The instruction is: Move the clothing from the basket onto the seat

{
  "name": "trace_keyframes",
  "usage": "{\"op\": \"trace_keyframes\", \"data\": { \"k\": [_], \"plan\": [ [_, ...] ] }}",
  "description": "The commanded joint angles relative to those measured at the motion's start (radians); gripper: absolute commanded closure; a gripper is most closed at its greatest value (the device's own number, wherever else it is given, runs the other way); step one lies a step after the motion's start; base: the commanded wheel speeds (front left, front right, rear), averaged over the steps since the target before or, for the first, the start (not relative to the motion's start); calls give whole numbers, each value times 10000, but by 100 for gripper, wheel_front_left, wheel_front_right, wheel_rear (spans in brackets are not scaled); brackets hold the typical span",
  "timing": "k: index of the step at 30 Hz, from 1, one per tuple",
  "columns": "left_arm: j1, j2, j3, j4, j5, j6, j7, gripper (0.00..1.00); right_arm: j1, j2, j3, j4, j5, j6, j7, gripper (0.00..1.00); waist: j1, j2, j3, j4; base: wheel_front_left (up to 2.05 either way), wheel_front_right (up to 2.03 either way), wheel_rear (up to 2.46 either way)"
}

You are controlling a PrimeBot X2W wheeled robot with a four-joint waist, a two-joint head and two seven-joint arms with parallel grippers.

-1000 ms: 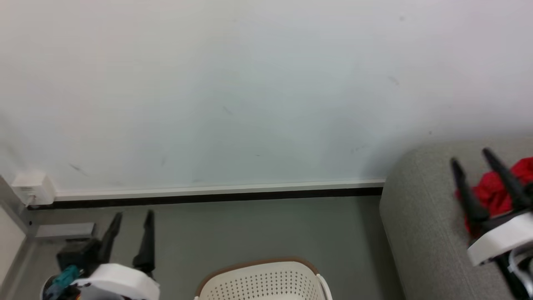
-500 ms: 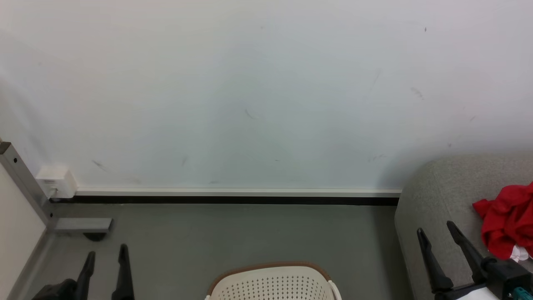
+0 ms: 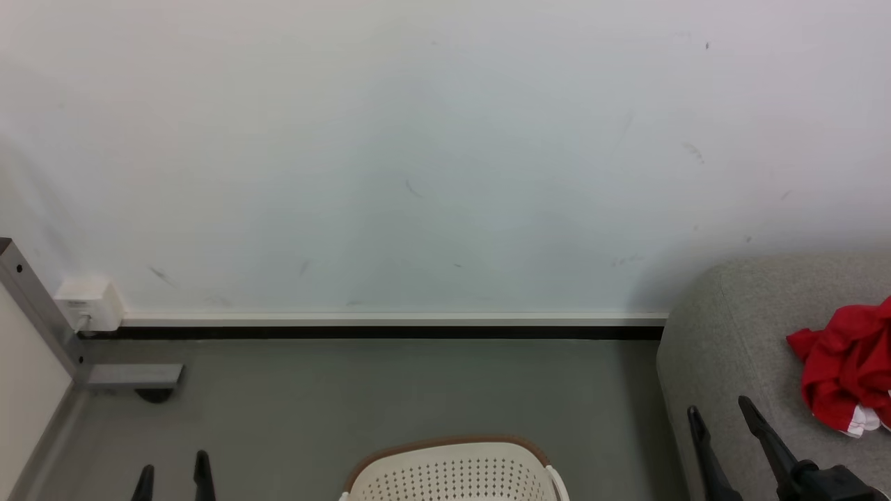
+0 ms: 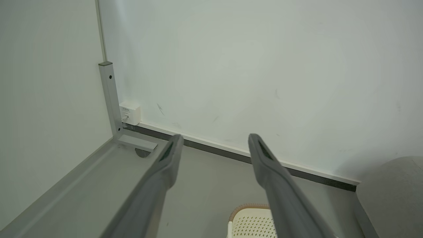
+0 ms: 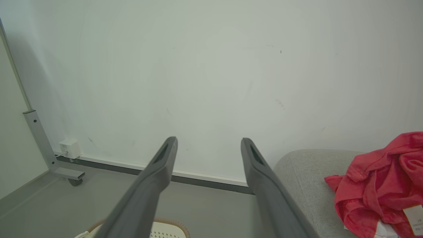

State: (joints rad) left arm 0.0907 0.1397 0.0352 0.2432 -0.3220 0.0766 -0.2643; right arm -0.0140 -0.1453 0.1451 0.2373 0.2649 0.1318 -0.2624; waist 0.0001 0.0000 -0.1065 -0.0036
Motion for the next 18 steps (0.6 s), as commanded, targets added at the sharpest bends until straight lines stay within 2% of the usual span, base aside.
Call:
{"op": "trace_keyframes", "data": {
  "k": [1, 18],
  "plan": [
    [93, 8, 98, 20, 101, -57, 1, 0, 179, 44, -36, -47, -113, -23, -29, 0, -1, 0, 2, -3, 0, 0, 0],
    [-66, -612, 909, 149, 1072, -760, 1, 0, 7, 30, -39, 34, -67, -23, -31, 0, -1, 0, -6, -175, 0, 0, 0]
  ]
}}
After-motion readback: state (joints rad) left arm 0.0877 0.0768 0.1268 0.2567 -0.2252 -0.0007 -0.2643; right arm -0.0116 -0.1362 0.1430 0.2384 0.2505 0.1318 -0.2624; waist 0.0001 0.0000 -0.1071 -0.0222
